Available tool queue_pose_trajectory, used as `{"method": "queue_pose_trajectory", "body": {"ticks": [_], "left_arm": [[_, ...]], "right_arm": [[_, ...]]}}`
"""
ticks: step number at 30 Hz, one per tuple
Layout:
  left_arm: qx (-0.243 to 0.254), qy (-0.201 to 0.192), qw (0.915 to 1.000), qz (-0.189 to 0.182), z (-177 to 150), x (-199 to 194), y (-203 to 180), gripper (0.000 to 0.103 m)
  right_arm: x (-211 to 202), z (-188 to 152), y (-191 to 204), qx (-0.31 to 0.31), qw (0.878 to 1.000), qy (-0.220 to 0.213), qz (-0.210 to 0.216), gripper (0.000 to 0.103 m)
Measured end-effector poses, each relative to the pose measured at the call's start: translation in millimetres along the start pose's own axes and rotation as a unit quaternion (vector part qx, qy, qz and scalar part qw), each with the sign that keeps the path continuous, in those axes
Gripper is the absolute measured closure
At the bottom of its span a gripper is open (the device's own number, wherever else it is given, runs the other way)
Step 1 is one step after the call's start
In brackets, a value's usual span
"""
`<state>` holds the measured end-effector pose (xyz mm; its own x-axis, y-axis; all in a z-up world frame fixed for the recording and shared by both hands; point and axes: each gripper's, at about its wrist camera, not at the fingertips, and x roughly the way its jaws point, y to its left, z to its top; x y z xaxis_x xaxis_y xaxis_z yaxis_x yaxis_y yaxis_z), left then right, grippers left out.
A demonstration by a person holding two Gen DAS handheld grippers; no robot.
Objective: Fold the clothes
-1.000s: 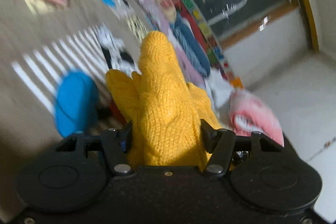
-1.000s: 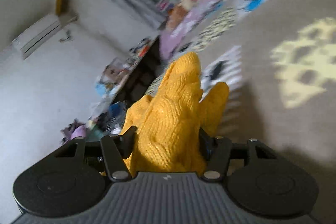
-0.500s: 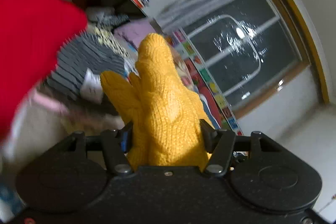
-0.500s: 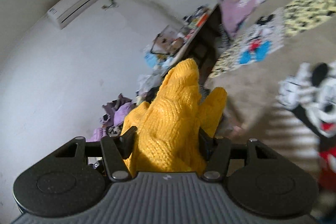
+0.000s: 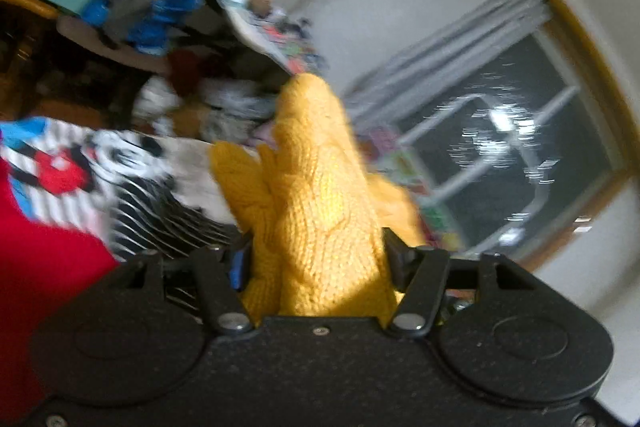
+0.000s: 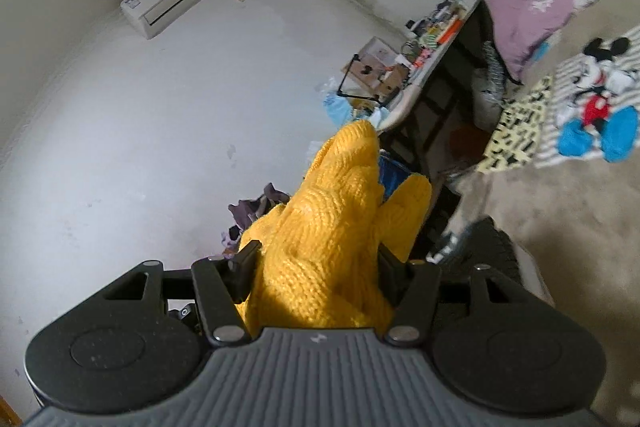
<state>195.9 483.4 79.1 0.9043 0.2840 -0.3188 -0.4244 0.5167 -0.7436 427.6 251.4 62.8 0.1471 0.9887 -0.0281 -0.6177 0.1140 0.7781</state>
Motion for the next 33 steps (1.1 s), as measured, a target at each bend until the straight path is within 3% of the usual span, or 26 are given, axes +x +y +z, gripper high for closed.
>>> {"method": "queue_pose_trajectory", "body": {"ticks": [1,3,5,6,8,13,18,21,25,28,33], "left_arm": [[0.014,0.004,0.9991,0.039,-1,8,1,0.016],[0.04,0.013,0.9921,0.118,-2,25,2,0.016],[0.054,0.013,0.9919,0.115,-12,25,3,0.016],[0.073,0.015,0.9903,0.117,-16,25,0,0.016],[0.085,0.003,0.9897,0.115,-18,20,-1,0.016],[0.085,0.002,0.9927,0.086,-17,3,0,0.016],[0.097,0.007,0.993,0.068,-25,-10,-9,0.015],[0.109,-0.001,0.9924,0.057,-35,-22,-14,0.012],[0.19,-0.005,0.9782,0.084,-56,-36,-34,0.0],[0.241,-0.006,0.9645,0.106,-71,-46,-43,0.0],[0.301,-0.019,0.9388,0.167,-87,-64,-51,0.0]], "right_arm": [[8,5,1,-0.003,1.0,0.0,0.002,0.042],[29,-5,-16,-0.013,0.998,0.004,-0.063,0.028],[58,-21,-30,-0.029,0.986,0.064,-0.154,0.03],[60,-26,-33,-0.036,0.983,0.066,-0.166,0.03],[62,-34,-38,-0.049,0.98,0.064,-0.183,0.031],[33,-29,-40,-0.032,0.983,0.011,-0.179,0.031],[10,-30,-23,-0.065,0.974,0.041,-0.215,0.03],[-4,-30,-13,-0.085,0.966,0.06,-0.237,0.025],[-15,-38,10,-0.137,0.948,0.091,-0.273,0.019],[-19,-47,30,-0.191,0.923,0.113,-0.314,0.008],[-25,-70,54,-0.247,0.892,0.136,-0.353,0.004]]}}
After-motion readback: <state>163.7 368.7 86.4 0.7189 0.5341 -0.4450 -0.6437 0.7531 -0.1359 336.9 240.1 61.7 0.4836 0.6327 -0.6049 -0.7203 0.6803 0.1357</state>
